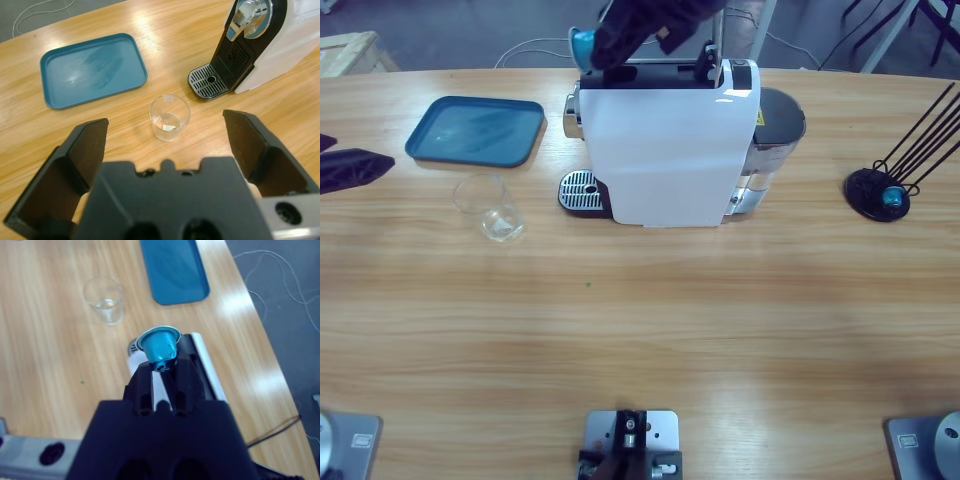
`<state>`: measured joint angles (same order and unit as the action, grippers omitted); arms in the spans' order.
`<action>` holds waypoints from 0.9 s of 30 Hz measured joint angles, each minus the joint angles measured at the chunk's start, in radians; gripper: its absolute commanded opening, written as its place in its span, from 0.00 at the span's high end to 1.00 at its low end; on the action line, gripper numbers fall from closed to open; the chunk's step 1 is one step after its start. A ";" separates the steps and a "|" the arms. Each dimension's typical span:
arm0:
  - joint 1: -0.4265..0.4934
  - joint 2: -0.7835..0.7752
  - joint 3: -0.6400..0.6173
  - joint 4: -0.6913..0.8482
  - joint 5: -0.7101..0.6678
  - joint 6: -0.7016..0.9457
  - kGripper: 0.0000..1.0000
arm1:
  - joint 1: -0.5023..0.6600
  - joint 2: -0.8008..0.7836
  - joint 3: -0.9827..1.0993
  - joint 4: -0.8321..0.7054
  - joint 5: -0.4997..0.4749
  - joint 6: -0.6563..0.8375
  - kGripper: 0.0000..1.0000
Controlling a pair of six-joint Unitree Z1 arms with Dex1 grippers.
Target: Pour coffee
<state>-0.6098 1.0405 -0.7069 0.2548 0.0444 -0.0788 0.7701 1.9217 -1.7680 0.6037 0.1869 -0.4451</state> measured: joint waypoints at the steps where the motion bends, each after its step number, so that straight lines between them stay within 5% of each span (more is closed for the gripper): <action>1: 0.000 0.000 0.000 0.000 -0.001 0.001 0.01 | -0.001 0.000 0.000 0.000 -0.010 0.000 1.00; 20: 0.000 0.000 0.000 0.000 -0.002 0.005 0.01 | -0.003 0.029 0.000 0.016 -0.072 0.001 0.99; 22: 0.000 -0.001 0.001 0.000 -0.002 0.005 0.01 | -0.003 0.029 0.000 0.018 -0.078 0.001 0.59; 24: 0.000 -0.004 0.002 0.000 -0.003 0.005 0.01 | -0.003 0.029 0.000 0.025 -0.080 0.002 0.36; 27: 0.000 -0.006 0.002 0.000 -0.003 0.005 0.01 | -0.003 0.031 0.000 0.042 -0.081 0.015 0.15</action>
<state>-0.6098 1.0346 -0.7053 0.2544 0.0412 -0.0734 0.7675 1.9527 -1.7681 0.6454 0.1063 -0.4299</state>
